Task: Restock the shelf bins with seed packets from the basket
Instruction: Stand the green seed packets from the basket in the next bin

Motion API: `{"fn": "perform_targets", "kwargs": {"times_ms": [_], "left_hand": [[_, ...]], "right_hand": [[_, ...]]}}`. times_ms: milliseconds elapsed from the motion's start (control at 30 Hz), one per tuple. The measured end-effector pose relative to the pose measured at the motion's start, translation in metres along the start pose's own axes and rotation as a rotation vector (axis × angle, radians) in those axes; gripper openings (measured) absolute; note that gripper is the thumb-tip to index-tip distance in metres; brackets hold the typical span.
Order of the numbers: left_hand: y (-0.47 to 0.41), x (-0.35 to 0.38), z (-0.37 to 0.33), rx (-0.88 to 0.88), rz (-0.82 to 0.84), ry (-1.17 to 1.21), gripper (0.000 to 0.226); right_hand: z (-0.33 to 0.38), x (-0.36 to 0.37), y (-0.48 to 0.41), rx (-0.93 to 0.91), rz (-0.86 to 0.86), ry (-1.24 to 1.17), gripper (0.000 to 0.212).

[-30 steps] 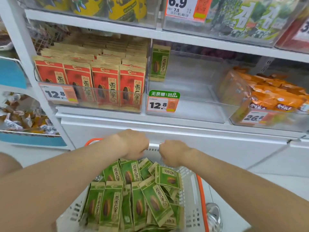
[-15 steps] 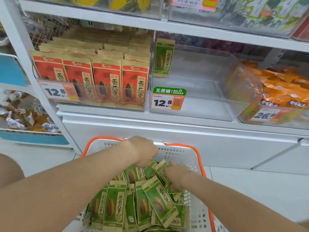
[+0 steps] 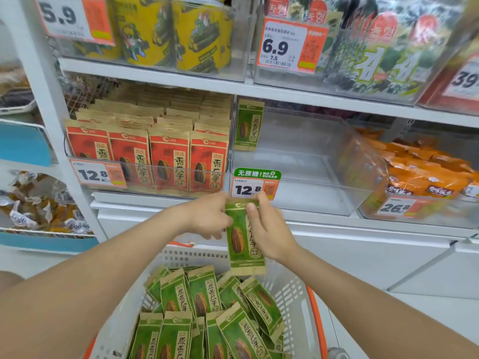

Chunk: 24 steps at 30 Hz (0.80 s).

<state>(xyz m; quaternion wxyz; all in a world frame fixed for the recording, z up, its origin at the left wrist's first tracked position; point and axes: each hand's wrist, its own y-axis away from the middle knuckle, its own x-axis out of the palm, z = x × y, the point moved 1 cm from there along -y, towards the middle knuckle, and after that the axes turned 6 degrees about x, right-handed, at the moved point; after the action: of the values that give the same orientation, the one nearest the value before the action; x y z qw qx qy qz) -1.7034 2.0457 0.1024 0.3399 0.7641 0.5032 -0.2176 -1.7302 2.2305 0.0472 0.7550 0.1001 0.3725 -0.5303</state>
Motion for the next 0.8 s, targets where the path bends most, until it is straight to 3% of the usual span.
{"fn": "perform_targets", "kwargs": {"times_ms": [100,167,333,400,500,567,633,733,800], "left_hand": [[0.011,-0.015,-0.013,0.081,-0.140,0.288,0.016],[0.017,-0.024,-0.020,0.153,-0.228,0.384,0.012],[0.018,-0.036,-0.039,0.359,-0.510,0.541,0.010],[0.012,-0.038,-0.040,0.422,-0.731,0.307,0.009],[0.008,-0.041,-0.035,0.441,-1.017,-0.249,0.012],[0.004,-0.040,-0.028,0.422,-1.005,-0.600,0.025],[-0.001,-0.038,-0.021,0.408,-0.902,-0.818,0.043],[-0.008,-0.032,-0.012,0.363,-0.765,-0.946,0.059],[-0.014,-0.031,-0.008,0.329,-0.730,-1.038,0.061]], "right_hand": [[0.019,-0.011,-0.008,0.007,-0.236,-0.201,0.013],[0.028,-0.022,-0.015,0.044,-0.335,-0.331,0.020],[0.045,-0.061,-0.037,-0.052,-0.366,-0.243,0.019],[0.044,-0.078,-0.053,0.024,-0.432,-0.266,0.024],[0.027,-0.096,-0.088,0.408,-0.424,-0.364,0.038],[0.017,-0.103,-0.105,0.572,-0.388,-0.462,0.038],[0.014,-0.106,-0.119,0.615,-0.401,-0.609,0.042],[0.014,-0.101,-0.142,0.564,-0.386,-0.875,0.022],[0.013,-0.092,-0.158,0.526,-0.357,-0.888,0.020]]}}
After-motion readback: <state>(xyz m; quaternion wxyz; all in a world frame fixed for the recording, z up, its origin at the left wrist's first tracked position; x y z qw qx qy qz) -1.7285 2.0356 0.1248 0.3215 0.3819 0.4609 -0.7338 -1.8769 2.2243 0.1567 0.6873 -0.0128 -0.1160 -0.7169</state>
